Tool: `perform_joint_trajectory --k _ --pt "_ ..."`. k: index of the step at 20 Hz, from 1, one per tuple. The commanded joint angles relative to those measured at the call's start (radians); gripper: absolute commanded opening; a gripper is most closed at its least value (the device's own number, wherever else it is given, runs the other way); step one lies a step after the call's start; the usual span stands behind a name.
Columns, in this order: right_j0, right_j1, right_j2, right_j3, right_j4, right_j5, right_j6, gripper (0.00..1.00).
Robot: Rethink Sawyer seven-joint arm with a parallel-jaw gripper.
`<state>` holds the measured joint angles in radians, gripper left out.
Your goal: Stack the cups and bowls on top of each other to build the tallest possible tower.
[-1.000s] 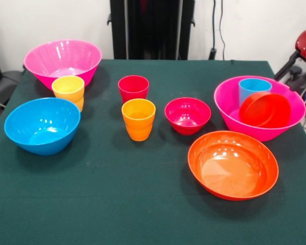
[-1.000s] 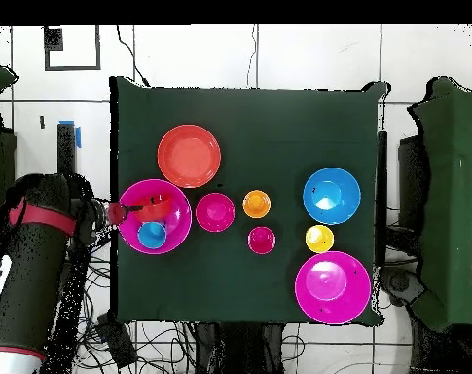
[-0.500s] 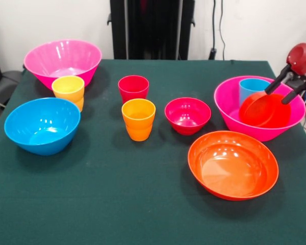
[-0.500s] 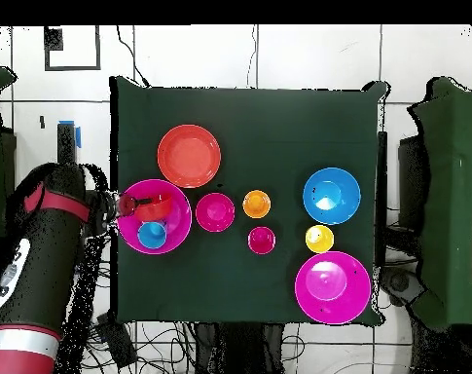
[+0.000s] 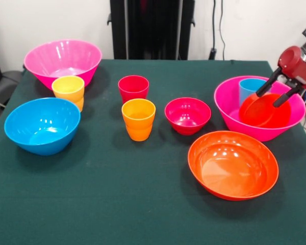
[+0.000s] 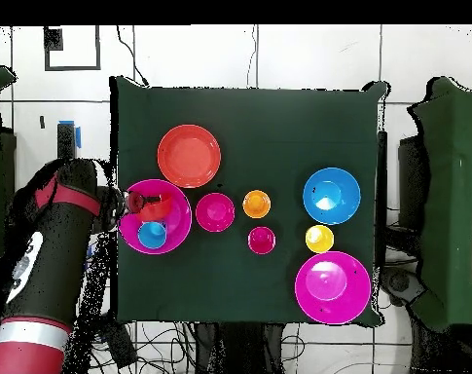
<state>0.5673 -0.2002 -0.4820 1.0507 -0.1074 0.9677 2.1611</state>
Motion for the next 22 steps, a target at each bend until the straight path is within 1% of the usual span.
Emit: perform_joint_trajectory --k 1,2,4,6,10,11,13,18,19,20,22 --pt "-0.029 0.028 0.084 0.022 0.051 0.059 0.176 1.00" --pt "-0.034 0.032 0.087 0.022 0.056 0.057 0.180 1.00" --pt "-0.056 0.034 0.129 0.048 0.105 0.060 0.193 1.00" --pt "-0.064 0.033 0.147 0.064 0.148 0.092 0.209 1.00" --pt "-0.065 0.017 0.148 0.104 0.201 0.148 0.211 1.00" --pt "-0.058 0.016 0.139 0.110 0.208 0.151 0.220 1.00" --pt "-0.051 0.014 0.138 0.139 0.243 0.162 0.247 1.00" --pt "-0.028 0.031 0.119 0.167 0.276 0.222 0.272 1.00" --pt "-0.025 0.033 0.117 0.172 0.282 0.209 0.279 1.00" --pt "-0.020 0.036 0.118 0.184 0.297 0.168 0.302 1.00" --pt "-0.016 0.040 0.119 0.195 0.307 0.179 0.299 1.00"
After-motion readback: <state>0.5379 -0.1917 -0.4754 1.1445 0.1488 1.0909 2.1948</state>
